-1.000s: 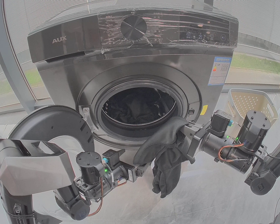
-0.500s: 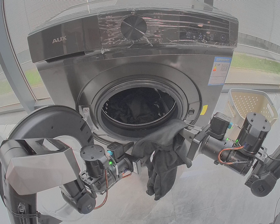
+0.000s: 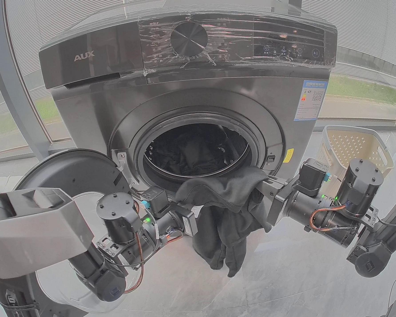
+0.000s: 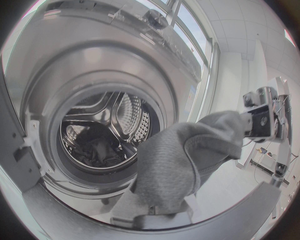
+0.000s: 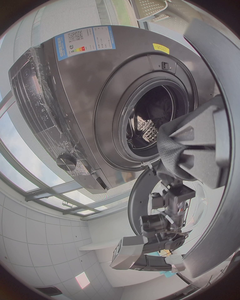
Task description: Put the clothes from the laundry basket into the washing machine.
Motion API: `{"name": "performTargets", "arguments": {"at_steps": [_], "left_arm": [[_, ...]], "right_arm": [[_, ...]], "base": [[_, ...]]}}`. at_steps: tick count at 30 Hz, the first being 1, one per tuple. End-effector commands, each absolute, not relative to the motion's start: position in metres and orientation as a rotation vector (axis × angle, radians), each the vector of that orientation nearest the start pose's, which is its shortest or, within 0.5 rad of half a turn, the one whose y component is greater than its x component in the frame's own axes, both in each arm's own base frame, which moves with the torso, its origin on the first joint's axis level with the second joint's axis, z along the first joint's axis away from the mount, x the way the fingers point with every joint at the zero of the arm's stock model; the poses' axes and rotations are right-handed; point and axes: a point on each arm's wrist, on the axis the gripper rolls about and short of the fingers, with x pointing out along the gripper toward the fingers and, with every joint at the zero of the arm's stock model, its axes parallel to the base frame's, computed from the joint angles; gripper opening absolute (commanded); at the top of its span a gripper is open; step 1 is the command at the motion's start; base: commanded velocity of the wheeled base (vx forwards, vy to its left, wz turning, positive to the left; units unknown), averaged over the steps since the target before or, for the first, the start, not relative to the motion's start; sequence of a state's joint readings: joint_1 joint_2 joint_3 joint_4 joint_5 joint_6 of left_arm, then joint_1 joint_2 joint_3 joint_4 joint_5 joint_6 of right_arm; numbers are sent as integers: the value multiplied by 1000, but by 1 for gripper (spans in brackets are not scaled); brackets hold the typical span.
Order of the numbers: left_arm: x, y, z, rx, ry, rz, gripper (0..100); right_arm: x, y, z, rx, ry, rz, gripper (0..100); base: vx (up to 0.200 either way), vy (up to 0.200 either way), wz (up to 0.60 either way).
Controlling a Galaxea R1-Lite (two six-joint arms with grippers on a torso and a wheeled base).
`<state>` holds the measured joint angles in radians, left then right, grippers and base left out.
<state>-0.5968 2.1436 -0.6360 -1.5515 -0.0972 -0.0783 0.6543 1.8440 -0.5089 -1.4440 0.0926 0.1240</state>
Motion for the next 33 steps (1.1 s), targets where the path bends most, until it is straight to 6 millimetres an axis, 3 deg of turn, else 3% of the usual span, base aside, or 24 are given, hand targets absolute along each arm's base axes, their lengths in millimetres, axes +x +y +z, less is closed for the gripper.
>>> {"name": "performTargets", "arguments": {"at_steps": [1,8,14,33], "left_arm": [[263,-188,125,-108,-91,-712,0],[241,-174,138,-111,-107,-716,0],[233,-174,146,-117,-132,-733,0],[227,-166,134,-97,-73,-725,0]], "right_arm": [[239,180,147,148,-59,738,0],[247,176,134,136,-18,707,0],[249,176,132,133,-8,699,0],[250,178,119,122,33,695,0]], "base": [[0,0,0],[0,0,0],[0,0,0],[0,0,0]]}}
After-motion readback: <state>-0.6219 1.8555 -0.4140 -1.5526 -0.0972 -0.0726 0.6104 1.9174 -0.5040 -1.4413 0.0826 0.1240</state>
